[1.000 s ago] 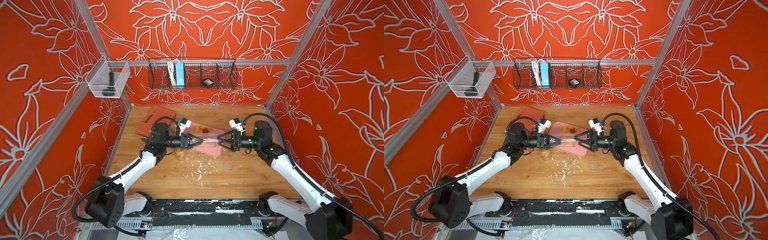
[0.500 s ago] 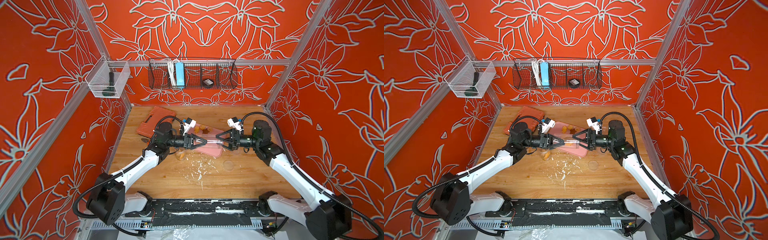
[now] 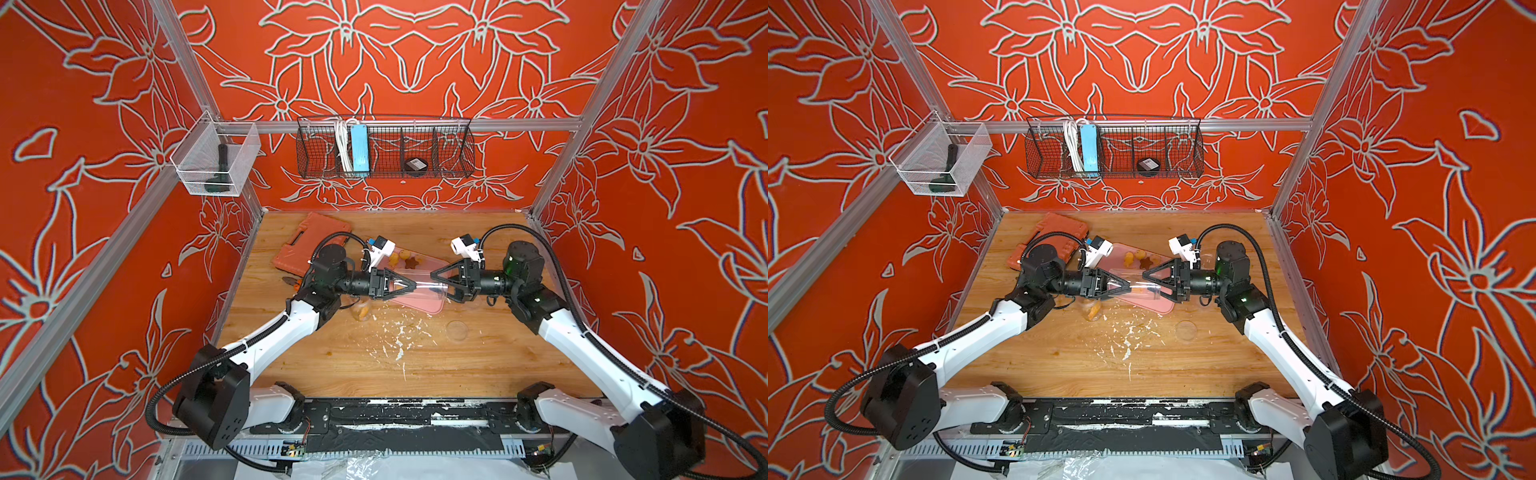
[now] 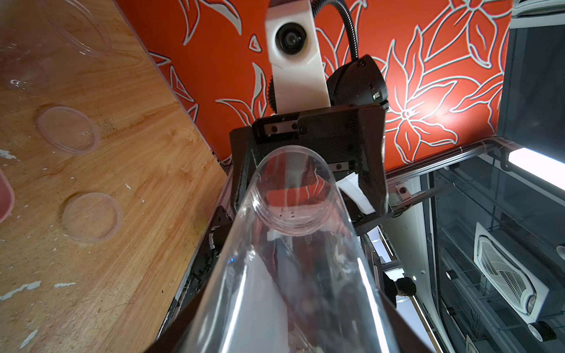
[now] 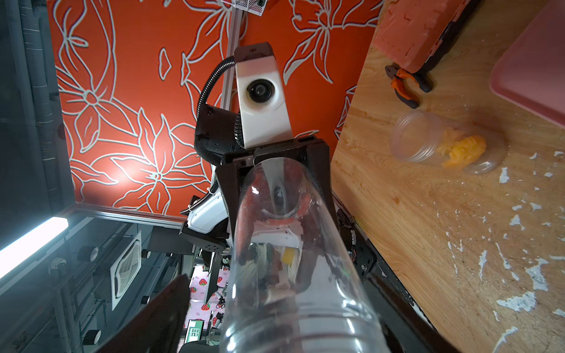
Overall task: Pour the cookies out of the jar
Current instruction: Place the jar at the center of the board.
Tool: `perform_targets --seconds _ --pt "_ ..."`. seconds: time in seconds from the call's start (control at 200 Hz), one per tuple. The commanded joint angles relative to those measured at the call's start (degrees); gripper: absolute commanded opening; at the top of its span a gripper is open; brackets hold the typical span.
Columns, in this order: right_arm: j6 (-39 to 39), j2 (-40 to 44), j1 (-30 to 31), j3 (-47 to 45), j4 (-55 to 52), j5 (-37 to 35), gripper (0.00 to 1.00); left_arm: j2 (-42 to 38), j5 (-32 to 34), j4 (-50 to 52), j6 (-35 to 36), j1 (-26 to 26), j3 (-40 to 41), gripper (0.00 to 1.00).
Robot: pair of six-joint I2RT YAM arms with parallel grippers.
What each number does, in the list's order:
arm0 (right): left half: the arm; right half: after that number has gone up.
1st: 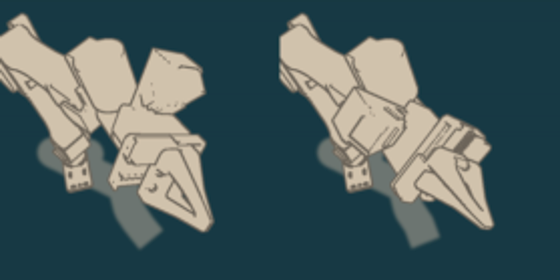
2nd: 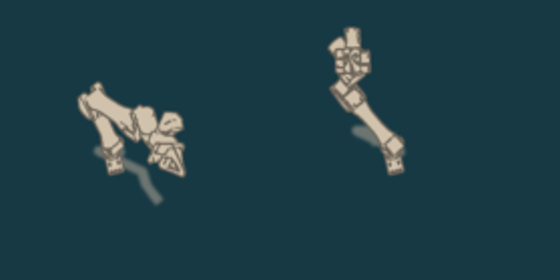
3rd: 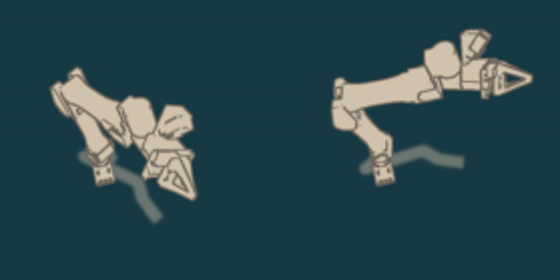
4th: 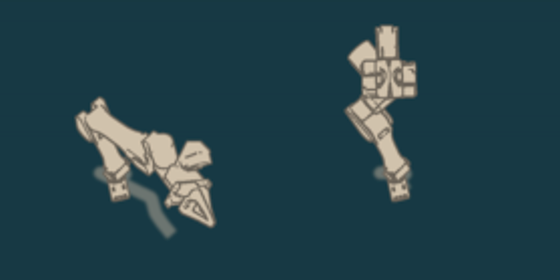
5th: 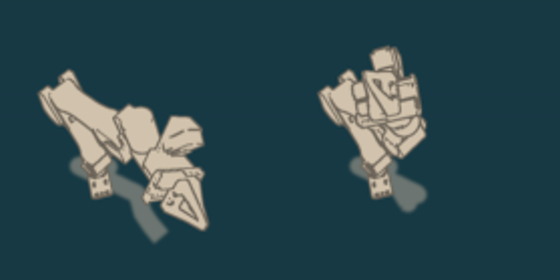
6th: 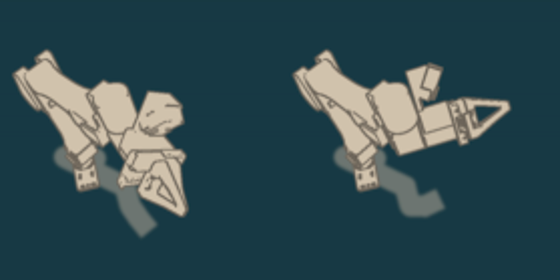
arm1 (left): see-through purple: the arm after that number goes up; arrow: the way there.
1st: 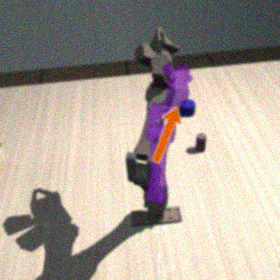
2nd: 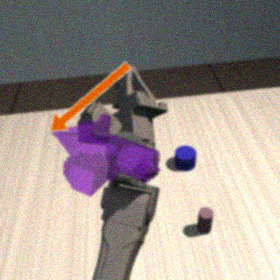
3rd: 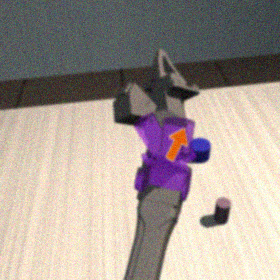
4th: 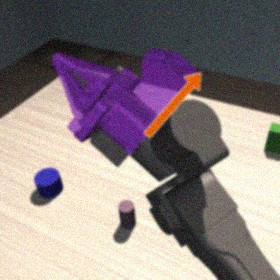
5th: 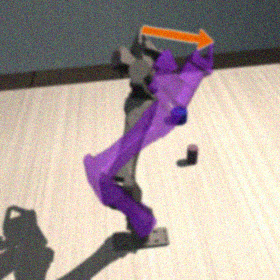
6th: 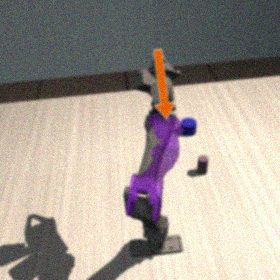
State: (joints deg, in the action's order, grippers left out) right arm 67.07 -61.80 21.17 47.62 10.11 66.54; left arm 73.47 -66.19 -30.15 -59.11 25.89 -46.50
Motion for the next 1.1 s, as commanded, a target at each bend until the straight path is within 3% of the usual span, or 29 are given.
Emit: perform_targets --seconds 0.0,1.096 --pt "1.40 1.41 0.54 -0.76 2.01 2.01 0.89 -0.12 -1.47 -1.14 0.34 0.29 -1.74 0.65" --pt "1.92 2.63 1.25 -2.81 2.55 1.37 0.72 -0.36 -1.58 -0.39 0.75 0.25 -1.64 0.65"
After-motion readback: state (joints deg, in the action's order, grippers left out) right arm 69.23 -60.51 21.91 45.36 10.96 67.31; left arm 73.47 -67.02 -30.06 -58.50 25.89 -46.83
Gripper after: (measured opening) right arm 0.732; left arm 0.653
